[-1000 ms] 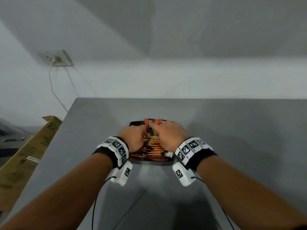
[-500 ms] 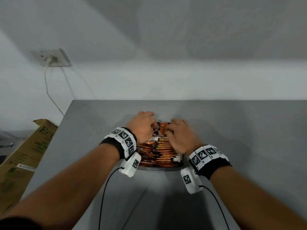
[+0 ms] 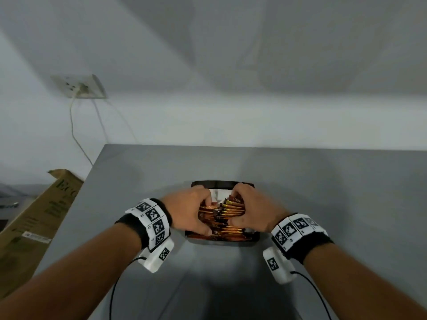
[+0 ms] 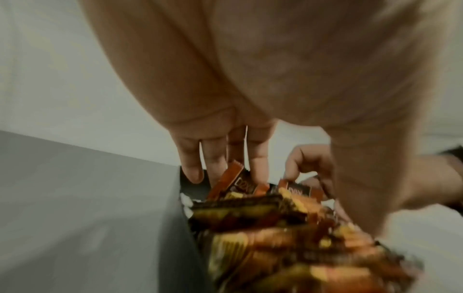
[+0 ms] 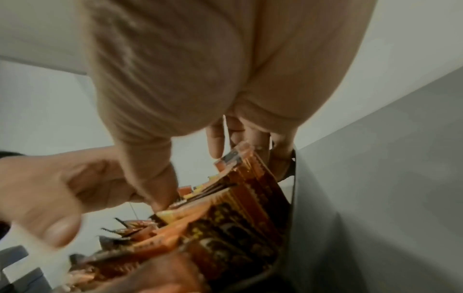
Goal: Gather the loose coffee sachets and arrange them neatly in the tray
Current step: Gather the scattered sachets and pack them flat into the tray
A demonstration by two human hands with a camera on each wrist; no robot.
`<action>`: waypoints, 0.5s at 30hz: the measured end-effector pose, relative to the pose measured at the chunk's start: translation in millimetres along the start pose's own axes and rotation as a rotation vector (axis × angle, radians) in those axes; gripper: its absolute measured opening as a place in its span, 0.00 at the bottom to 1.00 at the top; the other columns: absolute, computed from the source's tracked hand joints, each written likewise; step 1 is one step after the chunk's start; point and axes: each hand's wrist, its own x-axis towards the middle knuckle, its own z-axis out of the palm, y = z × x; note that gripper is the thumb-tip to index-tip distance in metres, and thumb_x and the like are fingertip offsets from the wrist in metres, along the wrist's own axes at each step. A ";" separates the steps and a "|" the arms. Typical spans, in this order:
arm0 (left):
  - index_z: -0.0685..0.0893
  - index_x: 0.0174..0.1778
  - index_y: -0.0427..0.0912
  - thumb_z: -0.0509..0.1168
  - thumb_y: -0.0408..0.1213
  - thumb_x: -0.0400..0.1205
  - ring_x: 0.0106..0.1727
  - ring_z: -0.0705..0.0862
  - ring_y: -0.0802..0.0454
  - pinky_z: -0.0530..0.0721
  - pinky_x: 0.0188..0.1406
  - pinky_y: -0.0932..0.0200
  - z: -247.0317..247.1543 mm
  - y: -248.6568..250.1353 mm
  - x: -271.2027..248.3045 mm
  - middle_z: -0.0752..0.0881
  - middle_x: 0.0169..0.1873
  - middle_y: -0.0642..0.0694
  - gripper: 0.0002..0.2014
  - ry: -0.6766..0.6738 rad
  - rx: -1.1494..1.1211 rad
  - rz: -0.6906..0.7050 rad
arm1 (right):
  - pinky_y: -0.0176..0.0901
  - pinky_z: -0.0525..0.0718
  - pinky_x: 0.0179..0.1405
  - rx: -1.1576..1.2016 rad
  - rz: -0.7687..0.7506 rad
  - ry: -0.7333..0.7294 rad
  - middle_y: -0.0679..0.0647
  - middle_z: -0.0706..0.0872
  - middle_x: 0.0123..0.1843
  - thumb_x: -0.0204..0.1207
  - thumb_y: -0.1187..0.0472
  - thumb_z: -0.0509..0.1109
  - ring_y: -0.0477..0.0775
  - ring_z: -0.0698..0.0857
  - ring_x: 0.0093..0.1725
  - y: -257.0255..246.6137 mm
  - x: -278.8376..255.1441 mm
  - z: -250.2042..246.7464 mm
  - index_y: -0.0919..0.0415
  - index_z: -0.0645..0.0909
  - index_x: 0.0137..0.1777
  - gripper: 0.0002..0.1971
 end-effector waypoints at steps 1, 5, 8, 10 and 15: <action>0.72 0.64 0.54 0.82 0.60 0.62 0.52 0.81 0.55 0.82 0.52 0.59 4.9 -1.9 -2.6 0.76 0.58 0.56 0.39 -0.034 -0.006 0.010 | 0.50 0.88 0.57 0.020 -0.001 -0.035 0.42 0.76 0.61 0.61 0.40 0.82 0.47 0.83 0.55 -1.3 -0.4 0.2 0.44 0.70 0.64 0.34; 0.57 0.83 0.53 0.83 0.60 0.59 0.66 0.77 0.54 0.80 0.68 0.56 14.9 -6.9 -3.2 0.71 0.70 0.53 0.59 -0.073 0.131 0.058 | 0.56 0.83 0.70 -0.031 -0.026 -0.129 0.46 0.75 0.73 0.51 0.35 0.85 0.50 0.81 0.67 -2.1 -0.7 1.5 0.43 0.56 0.80 0.59; 0.63 0.81 0.49 0.82 0.57 0.63 0.66 0.78 0.53 0.80 0.68 0.57 14.4 -5.9 -1.0 0.76 0.69 0.52 0.52 -0.073 0.082 0.041 | 0.55 0.81 0.73 -0.114 -0.061 -0.169 0.47 0.72 0.75 0.52 0.38 0.87 0.51 0.79 0.69 -2.8 -2.3 5.1 0.47 0.53 0.85 0.64; 0.68 0.77 0.50 0.82 0.54 0.65 0.63 0.80 0.53 0.82 0.66 0.55 10.7 -5.2 2.3 0.79 0.66 0.52 0.46 -0.075 0.022 0.028 | 0.53 0.83 0.69 -0.129 -0.086 -0.160 0.45 0.72 0.71 0.55 0.39 0.85 0.49 0.79 0.65 -2.1 0.0 7.4 0.48 0.62 0.81 0.54; 0.65 0.76 0.50 0.77 0.50 0.68 0.61 0.81 0.51 0.84 0.61 0.53 14.8 -4.4 8.6 0.79 0.63 0.50 0.41 -0.038 0.108 0.039 | 0.52 0.81 0.70 -0.127 -0.084 -0.086 0.49 0.74 0.74 0.66 0.42 0.81 0.51 0.78 0.68 0.4 2.8 12.3 0.50 0.61 0.83 0.48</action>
